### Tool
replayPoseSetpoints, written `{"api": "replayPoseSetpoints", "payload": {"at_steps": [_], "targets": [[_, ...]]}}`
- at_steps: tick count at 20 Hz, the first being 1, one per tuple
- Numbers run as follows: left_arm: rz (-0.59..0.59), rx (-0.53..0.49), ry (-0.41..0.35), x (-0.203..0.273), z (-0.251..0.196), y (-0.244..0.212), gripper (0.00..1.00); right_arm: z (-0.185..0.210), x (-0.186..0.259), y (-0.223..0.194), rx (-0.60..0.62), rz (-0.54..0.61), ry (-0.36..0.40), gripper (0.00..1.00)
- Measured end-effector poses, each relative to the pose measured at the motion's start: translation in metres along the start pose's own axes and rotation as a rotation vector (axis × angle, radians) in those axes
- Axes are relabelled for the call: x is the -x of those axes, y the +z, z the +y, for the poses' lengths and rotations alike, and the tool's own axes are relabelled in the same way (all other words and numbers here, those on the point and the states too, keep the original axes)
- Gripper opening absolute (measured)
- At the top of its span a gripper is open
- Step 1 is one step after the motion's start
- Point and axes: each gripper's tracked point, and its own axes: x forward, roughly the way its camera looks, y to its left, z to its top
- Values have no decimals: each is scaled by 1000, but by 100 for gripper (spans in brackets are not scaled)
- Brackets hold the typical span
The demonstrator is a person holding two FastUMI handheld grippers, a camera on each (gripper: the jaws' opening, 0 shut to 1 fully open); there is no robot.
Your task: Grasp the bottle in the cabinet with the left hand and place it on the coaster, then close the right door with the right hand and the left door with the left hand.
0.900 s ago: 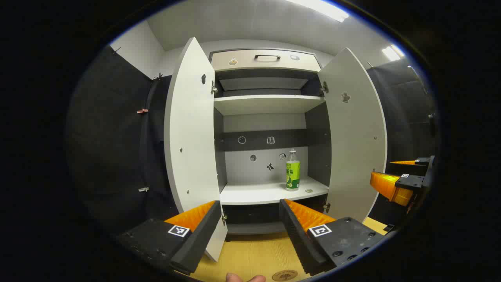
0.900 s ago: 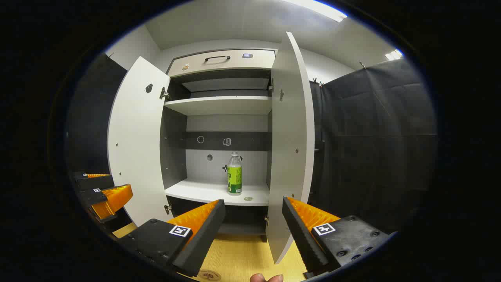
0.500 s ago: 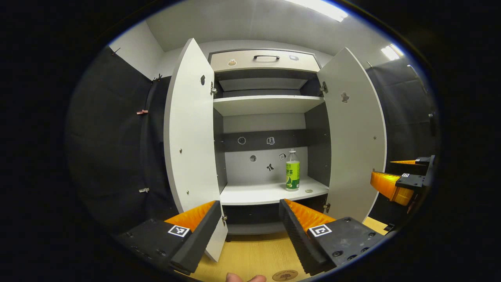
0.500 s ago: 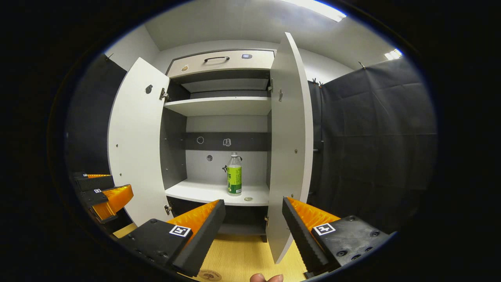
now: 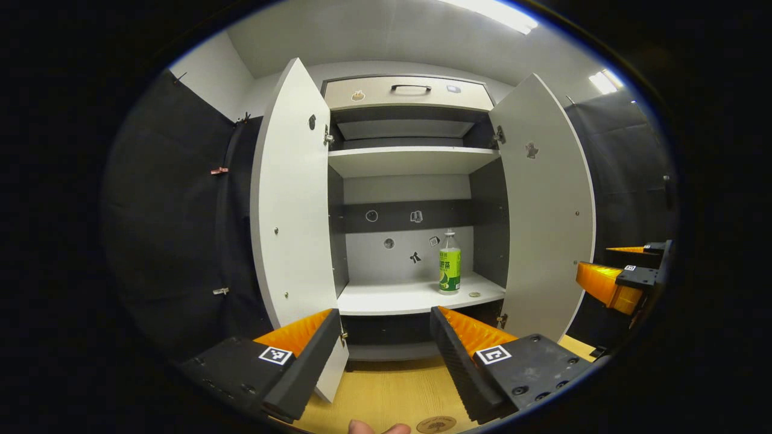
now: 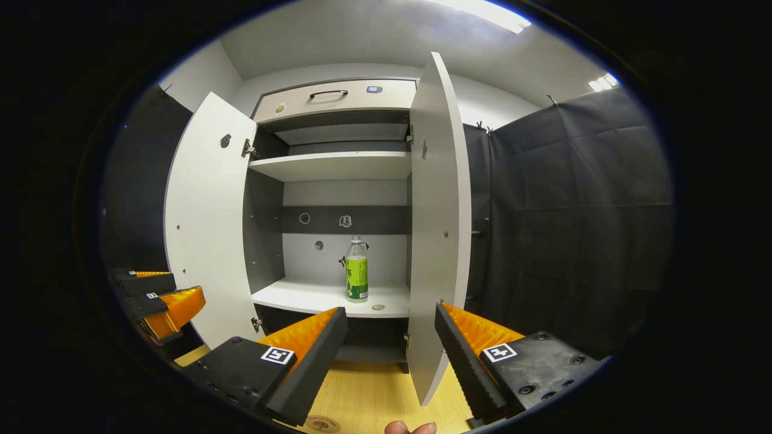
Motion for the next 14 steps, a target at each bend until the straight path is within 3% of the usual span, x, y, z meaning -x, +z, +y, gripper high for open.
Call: {"api": "replayPoseSetpoints", "payload": {"at_steps": [6, 14], "targets": [[-17, -22, -43, -38, -38, 9, 95, -35, 4, 1, -6, 9, -24, 97], [-10, -26, -125, -135, -120, 6, 95, -119, 4, -12, -27, 52, -134, 97]]}}
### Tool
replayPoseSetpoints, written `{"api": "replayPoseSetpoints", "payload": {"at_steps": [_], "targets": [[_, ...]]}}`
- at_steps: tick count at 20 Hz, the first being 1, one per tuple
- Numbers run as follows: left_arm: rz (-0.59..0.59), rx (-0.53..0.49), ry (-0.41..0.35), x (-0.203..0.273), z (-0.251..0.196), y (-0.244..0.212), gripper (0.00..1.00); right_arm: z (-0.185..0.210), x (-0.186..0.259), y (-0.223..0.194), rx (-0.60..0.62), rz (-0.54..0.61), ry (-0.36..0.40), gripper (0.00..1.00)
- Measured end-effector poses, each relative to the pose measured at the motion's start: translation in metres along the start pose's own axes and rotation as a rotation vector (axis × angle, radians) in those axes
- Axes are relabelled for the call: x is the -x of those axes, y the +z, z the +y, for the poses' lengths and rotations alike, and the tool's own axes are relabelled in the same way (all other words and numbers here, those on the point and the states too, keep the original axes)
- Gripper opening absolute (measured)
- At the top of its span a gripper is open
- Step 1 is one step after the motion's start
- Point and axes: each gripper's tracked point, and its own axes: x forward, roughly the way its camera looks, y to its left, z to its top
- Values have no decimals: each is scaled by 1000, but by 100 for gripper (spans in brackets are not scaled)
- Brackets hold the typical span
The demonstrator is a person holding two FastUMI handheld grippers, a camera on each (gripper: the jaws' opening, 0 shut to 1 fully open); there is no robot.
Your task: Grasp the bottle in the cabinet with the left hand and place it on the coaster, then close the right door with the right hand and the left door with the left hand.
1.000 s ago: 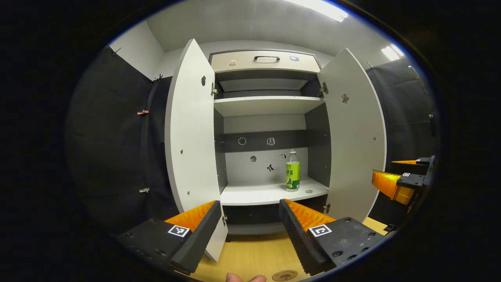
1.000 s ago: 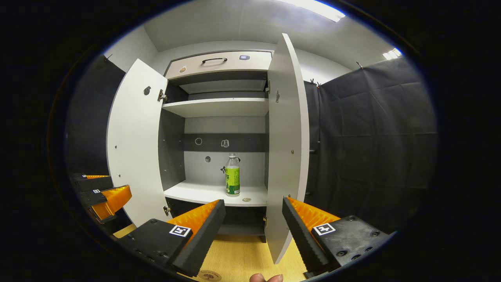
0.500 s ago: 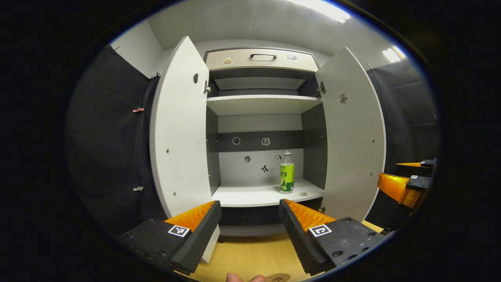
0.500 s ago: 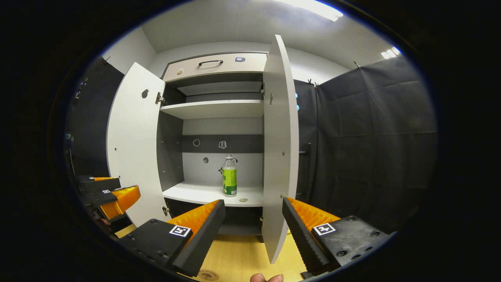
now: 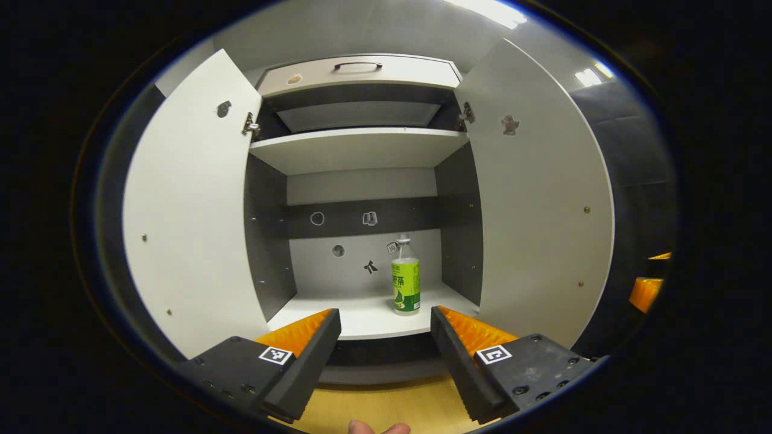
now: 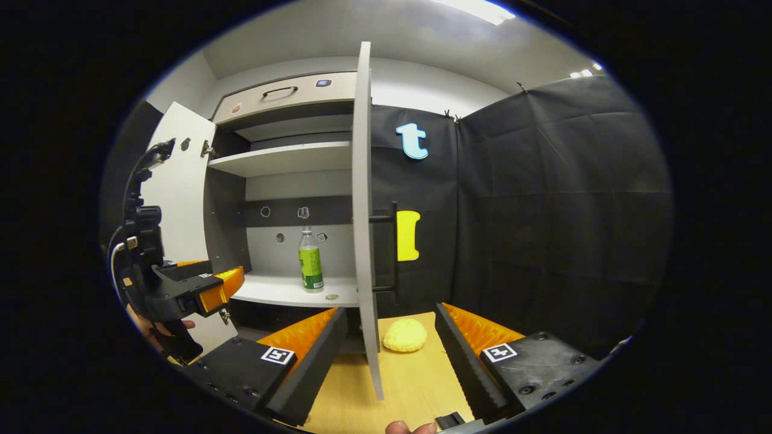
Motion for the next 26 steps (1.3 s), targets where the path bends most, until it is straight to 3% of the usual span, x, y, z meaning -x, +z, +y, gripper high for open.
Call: {"api": "replayPoseSetpoints", "payload": {"at_steps": [8, 12, 22, 26], "targets": [[15, -6, -26, -119, -37, 5, 96, -63, -8, 1, 3, -21, -42, 97], [27, 2, -2, -174, -39, 6, 96, -83, -14, 3, 15, -28, -50, 97], [66, 26, 111, -270, -19, -15, 97, -113, -35, -9, 35, -9, -46, 97], [76, -6, 107, -284, -19, -20, 96, -119, -37, -13, 43, -9, -58, 97]]}}
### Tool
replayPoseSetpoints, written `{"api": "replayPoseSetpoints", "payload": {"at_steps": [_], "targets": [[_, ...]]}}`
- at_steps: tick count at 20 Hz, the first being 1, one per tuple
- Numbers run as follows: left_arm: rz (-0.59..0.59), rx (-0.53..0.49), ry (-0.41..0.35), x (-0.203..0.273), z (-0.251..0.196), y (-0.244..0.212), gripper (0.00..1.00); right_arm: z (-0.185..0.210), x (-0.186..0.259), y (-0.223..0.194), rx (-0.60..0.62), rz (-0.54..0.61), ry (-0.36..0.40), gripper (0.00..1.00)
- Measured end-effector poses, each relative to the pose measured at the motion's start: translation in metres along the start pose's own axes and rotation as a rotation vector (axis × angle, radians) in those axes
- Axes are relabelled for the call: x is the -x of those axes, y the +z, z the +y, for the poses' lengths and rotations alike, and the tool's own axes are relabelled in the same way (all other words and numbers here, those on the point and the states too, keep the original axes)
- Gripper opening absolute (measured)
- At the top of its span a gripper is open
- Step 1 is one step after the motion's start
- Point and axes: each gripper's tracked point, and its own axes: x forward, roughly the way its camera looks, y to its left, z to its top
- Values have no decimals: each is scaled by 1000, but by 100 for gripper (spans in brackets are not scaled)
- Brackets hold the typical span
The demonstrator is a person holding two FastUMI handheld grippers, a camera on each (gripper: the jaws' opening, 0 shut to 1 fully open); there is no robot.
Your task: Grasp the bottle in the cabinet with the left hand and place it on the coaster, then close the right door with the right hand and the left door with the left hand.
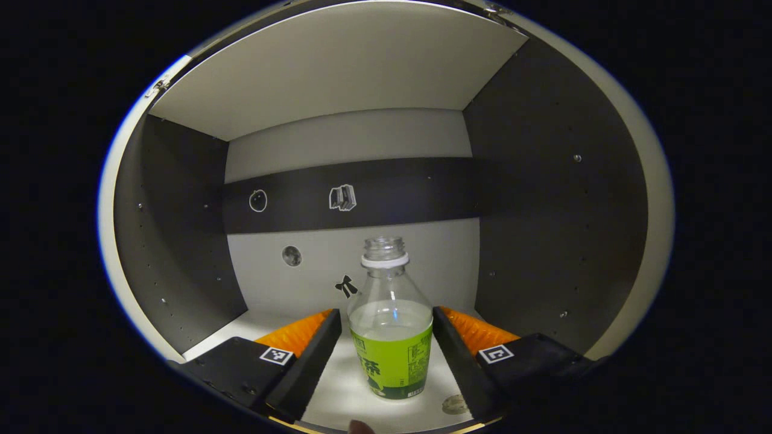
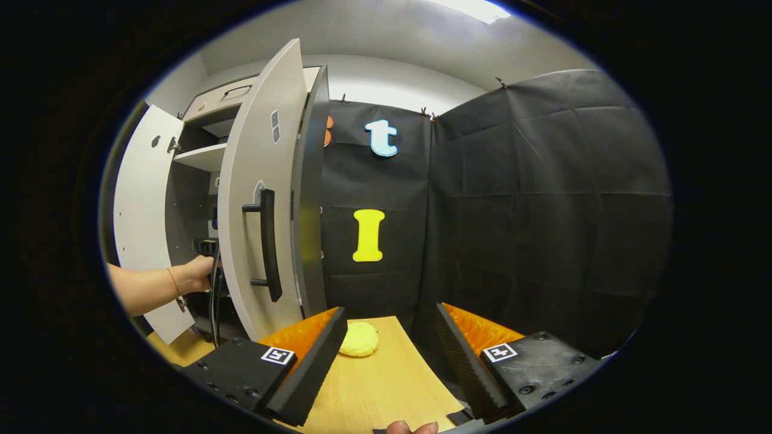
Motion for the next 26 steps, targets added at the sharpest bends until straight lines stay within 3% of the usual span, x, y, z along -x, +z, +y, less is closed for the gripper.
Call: {"api": "replayPoseSetpoints", "payload": {"at_steps": [2, 6, 13, 20, 26], "targets": [[-3, 18, -28, 3, -6, 1, 80, 0, 1, -2, -1, 7, -3, 97], [-23, 40, -54, 31, 3, 8, 79, 9, 6, 0, -13, -2, 1, 97], [-90, 26, -95, 165, 41, 9, 79, 45, 17, 12, -17, -34, 48, 97], [-83, 44, -90, 285, 74, -42, 79, 88, 25, 26, -7, -73, 102, 97], [-89, 137, -120, 360, 77, -112, 79, 113, 36, 34, 36, -107, 116, 97]]}}
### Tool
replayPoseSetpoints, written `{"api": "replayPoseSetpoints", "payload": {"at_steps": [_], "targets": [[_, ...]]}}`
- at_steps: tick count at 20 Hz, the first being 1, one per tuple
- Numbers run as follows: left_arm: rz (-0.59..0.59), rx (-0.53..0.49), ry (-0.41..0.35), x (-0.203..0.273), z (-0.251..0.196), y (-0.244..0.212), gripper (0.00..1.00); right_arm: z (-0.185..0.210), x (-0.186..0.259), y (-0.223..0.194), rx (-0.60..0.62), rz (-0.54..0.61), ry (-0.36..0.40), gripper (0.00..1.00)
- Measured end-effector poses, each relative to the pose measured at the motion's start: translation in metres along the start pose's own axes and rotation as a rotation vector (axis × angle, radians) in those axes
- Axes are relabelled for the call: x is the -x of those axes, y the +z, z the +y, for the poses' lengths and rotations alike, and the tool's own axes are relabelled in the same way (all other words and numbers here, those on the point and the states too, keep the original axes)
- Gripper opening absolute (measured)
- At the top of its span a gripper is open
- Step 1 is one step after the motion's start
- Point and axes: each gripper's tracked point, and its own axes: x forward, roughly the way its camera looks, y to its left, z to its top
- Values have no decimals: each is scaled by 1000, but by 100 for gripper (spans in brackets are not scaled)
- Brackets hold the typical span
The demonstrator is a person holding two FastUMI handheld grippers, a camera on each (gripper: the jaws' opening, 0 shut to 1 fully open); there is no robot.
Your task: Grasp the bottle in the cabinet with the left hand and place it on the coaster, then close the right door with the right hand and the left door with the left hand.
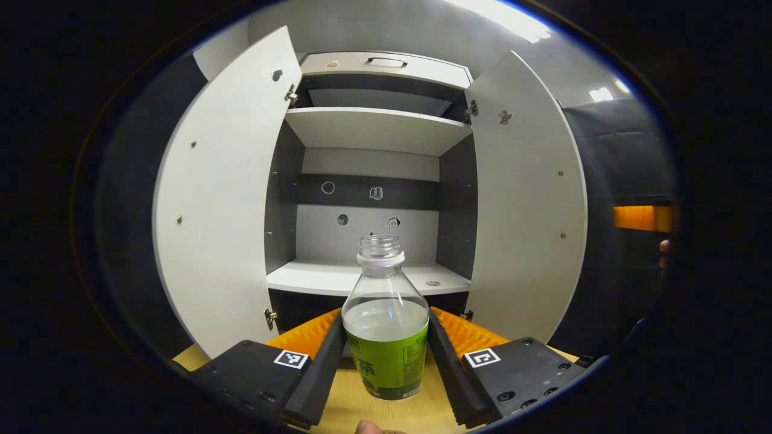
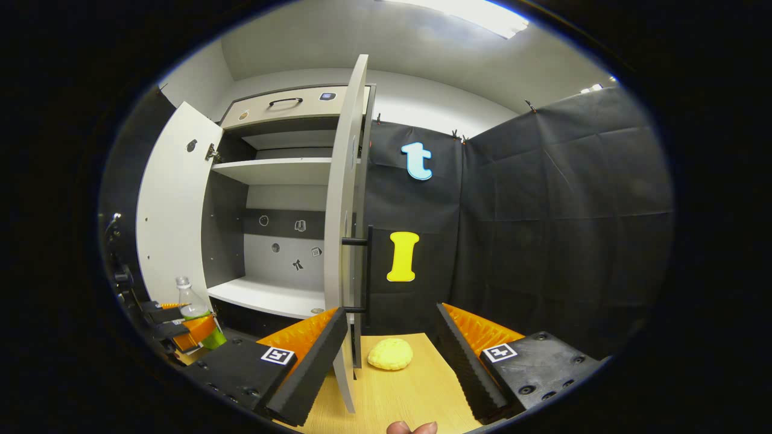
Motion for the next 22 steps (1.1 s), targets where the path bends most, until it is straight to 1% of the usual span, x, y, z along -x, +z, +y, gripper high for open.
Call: {"api": "replayPoseSetpoints", "payload": {"at_steps": [1, 3, 4, 6, 8, 11, 15, 18, 22], "targets": [[2, -21, 3, 10, 1, -12, 79, 4, 2, 1, 4, -1, 3, 97], [9, -103, 1, 27, 2, -36, 79, 12, 6, 2, 6, -4, 8, 97], [11, -140, -13, 33, -2, -48, 79, 15, 7, 3, 5, -5, 12, 97], [34, -176, -58, 47, -14, -81, 79, 21, 9, 4, 2, -1, 15, 97], [68, -157, -83, 54, -21, -111, 79, 26, 12, 6, -6, 1, 24, 97], [117, -107, -85, 59, -24, -147, 79, 25, 16, 9, -14, 10, 18, 97], [123, -108, -81, 53, -22, -181, 79, 26, 22, 13, -4, 22, 17, 97], [120, -107, -90, 52, -21, -206, 79, 25, 23, 12, -25, 48, 10, 97], [136, -83, -90, 51, -21, -226, 79, 28, 23, 12, 20, 58, 16, 97]]}}
